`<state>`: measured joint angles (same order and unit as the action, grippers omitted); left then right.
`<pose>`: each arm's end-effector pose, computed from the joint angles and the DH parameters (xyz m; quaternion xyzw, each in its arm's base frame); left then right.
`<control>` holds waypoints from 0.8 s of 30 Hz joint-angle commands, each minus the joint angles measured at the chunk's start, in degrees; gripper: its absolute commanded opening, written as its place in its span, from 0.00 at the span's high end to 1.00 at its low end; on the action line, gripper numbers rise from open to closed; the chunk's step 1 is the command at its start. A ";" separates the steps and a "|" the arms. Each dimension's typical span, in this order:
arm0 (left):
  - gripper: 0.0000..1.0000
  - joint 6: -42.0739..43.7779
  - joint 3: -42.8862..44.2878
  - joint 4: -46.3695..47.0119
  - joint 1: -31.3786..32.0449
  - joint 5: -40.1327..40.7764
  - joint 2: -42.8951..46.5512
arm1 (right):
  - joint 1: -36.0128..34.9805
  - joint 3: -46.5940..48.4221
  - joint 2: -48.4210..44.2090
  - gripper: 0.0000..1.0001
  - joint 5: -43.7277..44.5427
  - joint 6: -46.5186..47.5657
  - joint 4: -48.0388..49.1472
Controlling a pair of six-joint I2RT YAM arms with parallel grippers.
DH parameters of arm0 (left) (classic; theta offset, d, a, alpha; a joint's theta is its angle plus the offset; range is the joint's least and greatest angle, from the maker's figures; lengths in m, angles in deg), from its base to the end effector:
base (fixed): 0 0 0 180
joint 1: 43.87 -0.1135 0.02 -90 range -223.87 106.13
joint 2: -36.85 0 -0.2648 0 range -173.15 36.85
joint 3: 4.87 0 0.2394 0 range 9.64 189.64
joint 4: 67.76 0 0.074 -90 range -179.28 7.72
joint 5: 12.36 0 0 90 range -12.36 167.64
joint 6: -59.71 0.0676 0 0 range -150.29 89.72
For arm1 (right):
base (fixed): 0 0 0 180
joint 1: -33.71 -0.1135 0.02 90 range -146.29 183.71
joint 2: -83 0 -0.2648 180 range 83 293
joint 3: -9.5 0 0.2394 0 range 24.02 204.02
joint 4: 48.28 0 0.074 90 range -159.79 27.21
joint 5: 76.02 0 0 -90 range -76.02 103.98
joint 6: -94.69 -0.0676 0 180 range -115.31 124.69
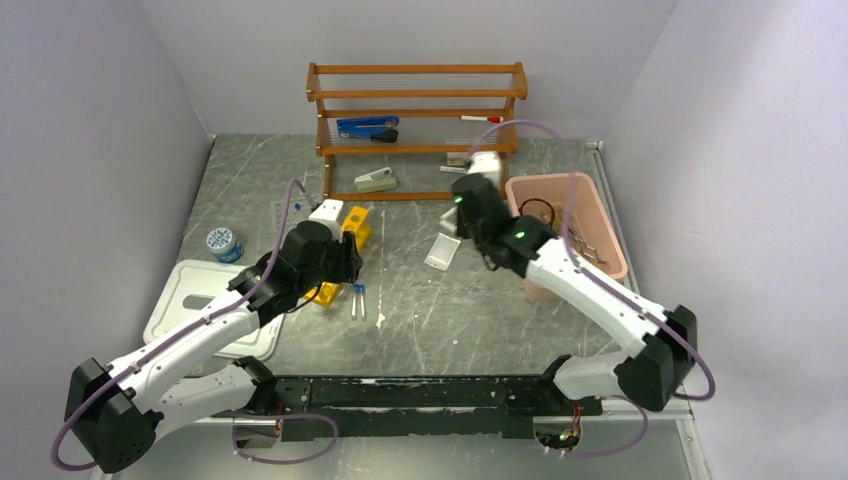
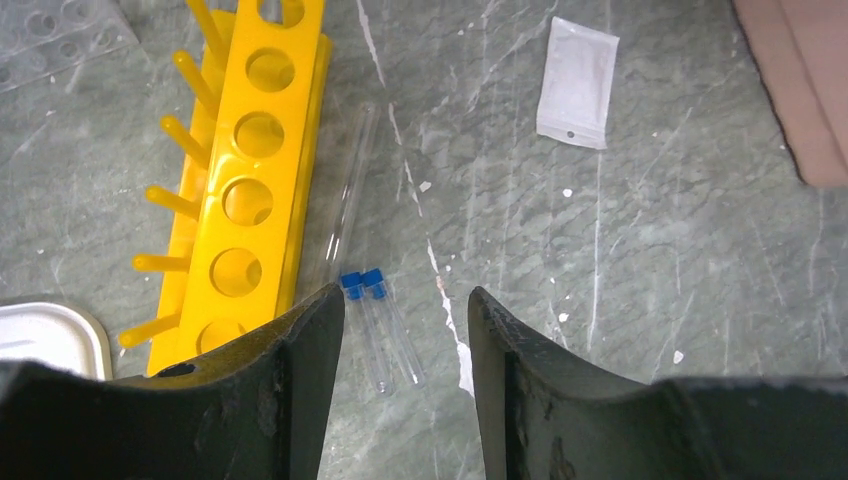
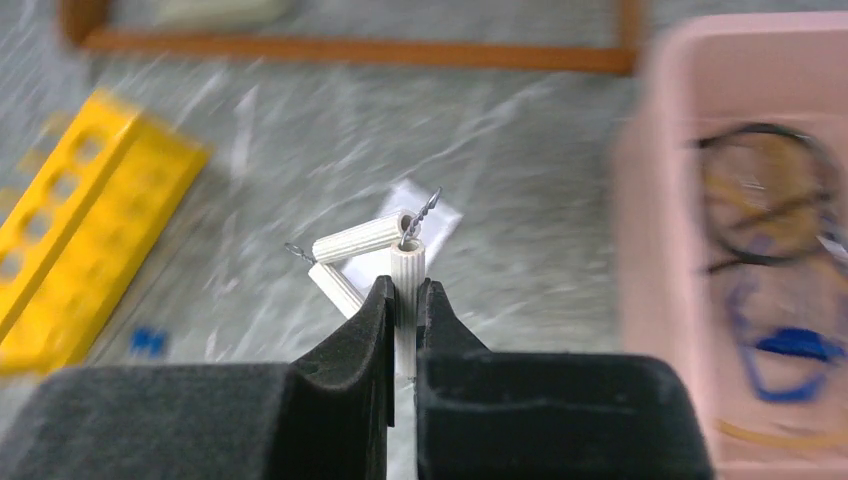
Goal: Organize the chemistry lab equipment
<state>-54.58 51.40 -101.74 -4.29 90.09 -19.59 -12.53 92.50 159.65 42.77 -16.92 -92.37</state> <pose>0.1857 -0.1346 0.2549 0.0665 0.8773 -0.1650 0.4458 0.2325 0.1957 0.3161 -0.0785 0.8730 0.0529 0.4785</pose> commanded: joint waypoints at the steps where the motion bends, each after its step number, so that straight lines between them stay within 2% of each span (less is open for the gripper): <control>1: 0.46 1.59 -0.49 3.55 -0.20 -2.79 1.12 | 12.34 0.85 -7.75 1.00 7.50 -2.65 -3.78; 6: 0.46 1.64 -0.27 3.65 -0.20 -3.84 0.66 | 24.51 -1.07 -13.26 1.00 10.17 -4.08 -4.75; 14: 0.46 2.38 -0.25 3.97 -0.20 -4.85 0.00 | 38.47 -6.43 -10.56 1.00 10.74 -12.67 -9.62; 17: 0.46 2.40 -0.53 4.16 -0.20 -4.70 0.11 | 43.17 -9.78 -9.50 1.00 7.50 -12.86 -8.39; 24: 0.45 2.66 -0.36 5.01 -0.20 -5.22 -1.47 | 49.20 -15.55 -5.83 1.00 -0.05 -9.02 -1.42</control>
<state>-52.94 51.20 -99.20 -4.32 86.33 -20.18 34.07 78.43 152.06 46.40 -26.95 -98.65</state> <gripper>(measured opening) 0.547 0.051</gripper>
